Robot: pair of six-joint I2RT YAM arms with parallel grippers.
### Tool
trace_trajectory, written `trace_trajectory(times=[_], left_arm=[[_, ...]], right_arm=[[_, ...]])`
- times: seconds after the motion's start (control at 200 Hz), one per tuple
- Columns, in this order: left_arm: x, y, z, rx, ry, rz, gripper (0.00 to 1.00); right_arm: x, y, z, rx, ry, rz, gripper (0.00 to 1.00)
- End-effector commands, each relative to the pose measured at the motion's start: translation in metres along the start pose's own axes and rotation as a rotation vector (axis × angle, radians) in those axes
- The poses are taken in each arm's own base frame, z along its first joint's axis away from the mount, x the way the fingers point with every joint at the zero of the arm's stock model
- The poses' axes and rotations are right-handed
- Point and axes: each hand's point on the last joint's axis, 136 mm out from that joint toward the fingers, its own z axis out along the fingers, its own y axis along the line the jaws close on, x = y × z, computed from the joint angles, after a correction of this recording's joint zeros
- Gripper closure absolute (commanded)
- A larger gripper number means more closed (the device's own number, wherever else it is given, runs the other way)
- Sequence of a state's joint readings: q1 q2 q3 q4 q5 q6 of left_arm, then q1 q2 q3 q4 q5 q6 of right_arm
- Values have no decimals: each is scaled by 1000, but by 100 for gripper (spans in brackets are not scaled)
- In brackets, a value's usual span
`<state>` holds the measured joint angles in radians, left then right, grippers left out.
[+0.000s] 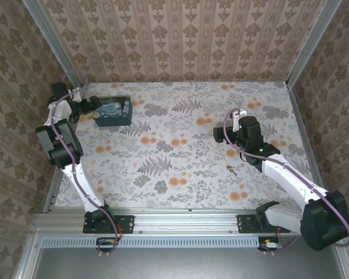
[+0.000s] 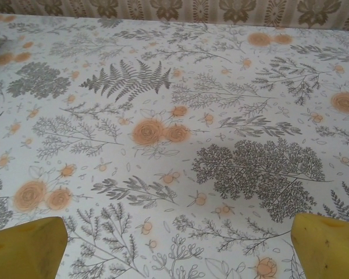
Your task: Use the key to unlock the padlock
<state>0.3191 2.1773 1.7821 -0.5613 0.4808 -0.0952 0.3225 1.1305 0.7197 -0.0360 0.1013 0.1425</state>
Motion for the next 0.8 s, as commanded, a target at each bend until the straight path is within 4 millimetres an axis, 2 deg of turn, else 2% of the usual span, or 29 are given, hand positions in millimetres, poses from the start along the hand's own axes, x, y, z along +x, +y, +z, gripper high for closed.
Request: trace_trajectory(times=[0.0, 0.23, 0.335, 0.46, 0.525, 0.635, 0.8], left_arm=[[21, -55, -3, 176, 114, 104, 0], [55, -117, 15, 245, 235, 281, 3], [82, -149, 21, 244, 308, 410, 4], [116, -178, 30, 203, 389, 519, 5], [127, -191, 30, 195, 398, 554, 6], [117, -196, 18, 148, 339, 577, 5], [63, -197, -6, 81, 146, 576, 4]], right_arm=[[-12, -3, -12, 22, -22, 24, 0], [-15, 2, -10, 9, -15, 36, 0], [-15, 2, -10, 11, -5, 34, 0], [-13, 3, -6, 8, 12, 39, 0], [-12, 3, -3, 13, 23, 47, 0], [-9, 6, -3, 0, 33, 52, 0], [-5, 8, -6, -12, 43, 51, 0]])
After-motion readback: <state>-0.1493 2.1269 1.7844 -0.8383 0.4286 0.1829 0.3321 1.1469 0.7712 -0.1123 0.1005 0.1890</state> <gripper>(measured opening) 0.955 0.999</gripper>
